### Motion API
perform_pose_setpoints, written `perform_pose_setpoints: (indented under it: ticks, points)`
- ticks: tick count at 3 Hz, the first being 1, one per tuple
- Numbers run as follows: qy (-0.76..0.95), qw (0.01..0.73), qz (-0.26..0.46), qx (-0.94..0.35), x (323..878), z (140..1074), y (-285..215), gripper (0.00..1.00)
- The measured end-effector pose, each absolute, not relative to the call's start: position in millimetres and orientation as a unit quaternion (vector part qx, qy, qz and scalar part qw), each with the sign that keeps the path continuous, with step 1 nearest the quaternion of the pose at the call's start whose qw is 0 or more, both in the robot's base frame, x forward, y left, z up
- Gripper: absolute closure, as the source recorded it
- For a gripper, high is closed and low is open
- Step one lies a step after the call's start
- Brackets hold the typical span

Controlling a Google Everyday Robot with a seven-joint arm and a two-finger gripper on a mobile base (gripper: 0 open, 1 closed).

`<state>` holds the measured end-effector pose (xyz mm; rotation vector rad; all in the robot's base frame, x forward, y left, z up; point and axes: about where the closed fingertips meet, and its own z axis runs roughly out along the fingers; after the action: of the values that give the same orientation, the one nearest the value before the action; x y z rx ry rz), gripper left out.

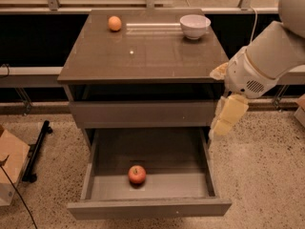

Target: Pick apple from middle drawer and place on counter

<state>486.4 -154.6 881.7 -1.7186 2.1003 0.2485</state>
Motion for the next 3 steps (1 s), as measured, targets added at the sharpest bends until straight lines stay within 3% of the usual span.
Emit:
perform_pose_setpoints:
  ticks: [3]
  points:
    - [0.747,0.276,0.182,-0.577,512,800,-105,0.0]
